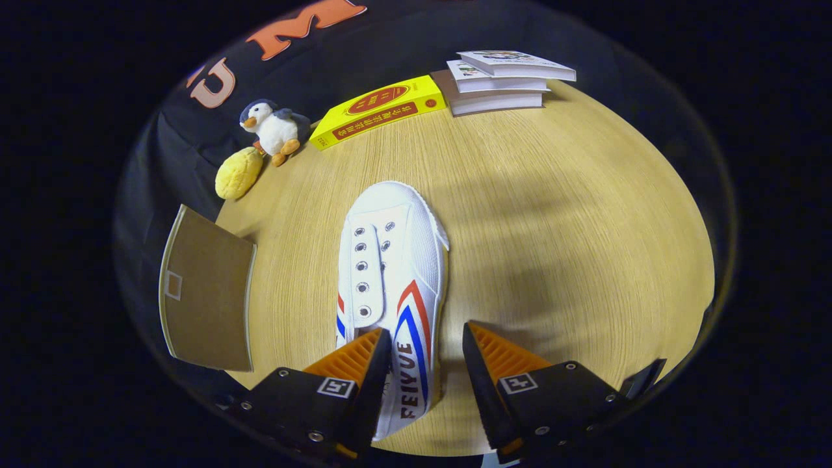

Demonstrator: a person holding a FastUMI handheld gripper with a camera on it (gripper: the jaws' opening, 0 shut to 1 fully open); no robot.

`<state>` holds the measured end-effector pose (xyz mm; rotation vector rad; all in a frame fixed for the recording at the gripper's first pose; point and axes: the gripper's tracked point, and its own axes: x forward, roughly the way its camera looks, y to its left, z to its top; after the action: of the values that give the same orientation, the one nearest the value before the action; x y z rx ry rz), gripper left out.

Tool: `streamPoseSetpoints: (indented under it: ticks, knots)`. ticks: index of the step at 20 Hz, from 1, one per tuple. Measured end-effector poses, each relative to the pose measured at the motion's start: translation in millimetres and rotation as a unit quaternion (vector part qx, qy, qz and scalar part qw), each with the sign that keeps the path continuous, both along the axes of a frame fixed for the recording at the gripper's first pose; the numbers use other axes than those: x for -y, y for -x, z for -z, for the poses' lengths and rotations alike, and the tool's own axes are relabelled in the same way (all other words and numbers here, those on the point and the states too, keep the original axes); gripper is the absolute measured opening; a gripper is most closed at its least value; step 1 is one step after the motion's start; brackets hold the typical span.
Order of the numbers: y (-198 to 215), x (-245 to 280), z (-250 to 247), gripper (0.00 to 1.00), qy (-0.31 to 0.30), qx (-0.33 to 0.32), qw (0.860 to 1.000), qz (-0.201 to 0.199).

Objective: Open the storage box then place both shoes into the box .Put the left shoe in first, then the right shoe, with the right side of both shoes facing outward in a uniform manner.

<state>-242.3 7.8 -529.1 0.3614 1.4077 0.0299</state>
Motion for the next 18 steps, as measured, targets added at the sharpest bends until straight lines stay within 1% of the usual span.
streamPoseSetpoints:
  ticks: [1, 2, 3, 4, 5, 7, 9, 11, 13, 18]
  knots:
    - [0, -6, -1, 0.6, -0.019, -0.002, 1.0, 0.001]
    - [0, -7, 1, 0.54, -0.022, -0.003, 1.0, 0.012]
    - [0, -3, -2, 0.41, -0.022, 0.0, 1.0, 0.012]
    - [-1, -4, 0, 0.4, -0.022, 0.006, 1.0, 0.014]
    - [-1, -1, -2, 0.37, -0.021, 0.011, 1.0, 0.018]
    - [-2, 0, -2, 0.26, -0.025, 0.017, 0.999, 0.034]
    - [-1, -8, -5, 0.18, -0.039, 0.015, 0.998, 0.049]
    - [-5, -11, -10, 0.14, -0.039, 0.025, 0.997, 0.062]
    - [-11, -21, -19, 0.12, -0.052, 0.034, 0.996, 0.062]
    - [-37, -58, -64, 0.12, -0.094, 0.063, 0.991, 0.066]
